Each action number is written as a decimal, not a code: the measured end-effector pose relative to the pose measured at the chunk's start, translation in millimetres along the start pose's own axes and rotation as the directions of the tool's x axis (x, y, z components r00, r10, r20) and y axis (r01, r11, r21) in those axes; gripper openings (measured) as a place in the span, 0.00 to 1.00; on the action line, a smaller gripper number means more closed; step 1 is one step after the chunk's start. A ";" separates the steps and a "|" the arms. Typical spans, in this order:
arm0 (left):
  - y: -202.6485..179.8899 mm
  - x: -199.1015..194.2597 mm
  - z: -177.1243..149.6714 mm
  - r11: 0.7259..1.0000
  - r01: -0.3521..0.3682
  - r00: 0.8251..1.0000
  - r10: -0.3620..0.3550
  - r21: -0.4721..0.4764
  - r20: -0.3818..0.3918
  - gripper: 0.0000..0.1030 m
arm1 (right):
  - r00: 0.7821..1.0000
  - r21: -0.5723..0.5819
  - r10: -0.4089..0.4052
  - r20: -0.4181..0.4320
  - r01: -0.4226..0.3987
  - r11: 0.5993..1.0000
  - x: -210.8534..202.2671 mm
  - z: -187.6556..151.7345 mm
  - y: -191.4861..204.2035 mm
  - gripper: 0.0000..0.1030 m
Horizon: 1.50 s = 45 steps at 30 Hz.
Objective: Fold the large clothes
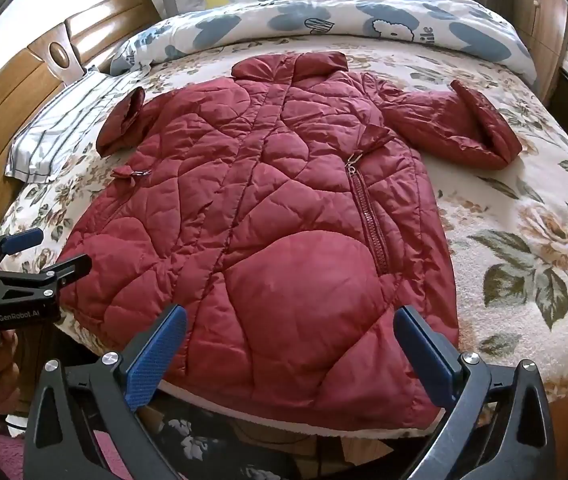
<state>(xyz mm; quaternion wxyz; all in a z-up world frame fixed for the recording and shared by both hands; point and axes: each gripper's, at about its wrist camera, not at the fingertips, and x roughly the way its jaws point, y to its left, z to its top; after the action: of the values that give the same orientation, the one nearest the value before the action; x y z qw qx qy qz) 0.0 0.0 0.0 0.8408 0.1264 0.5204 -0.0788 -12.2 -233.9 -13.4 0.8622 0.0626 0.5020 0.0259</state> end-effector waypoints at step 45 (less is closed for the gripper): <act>0.5 21.5 10.4 0.997 0.068 0.998 -0.068 -0.034 -0.011 1.00 | 1.000 0.009 0.000 -0.001 0.000 1.000 12.7 12.8 -11.4 1.00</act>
<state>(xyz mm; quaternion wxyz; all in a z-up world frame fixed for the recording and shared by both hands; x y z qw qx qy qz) 18.6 -2.7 -14.8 0.8365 0.0948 0.5307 -0.0980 5.0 -244.9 -19.6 0.8617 0.0663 0.5024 0.0235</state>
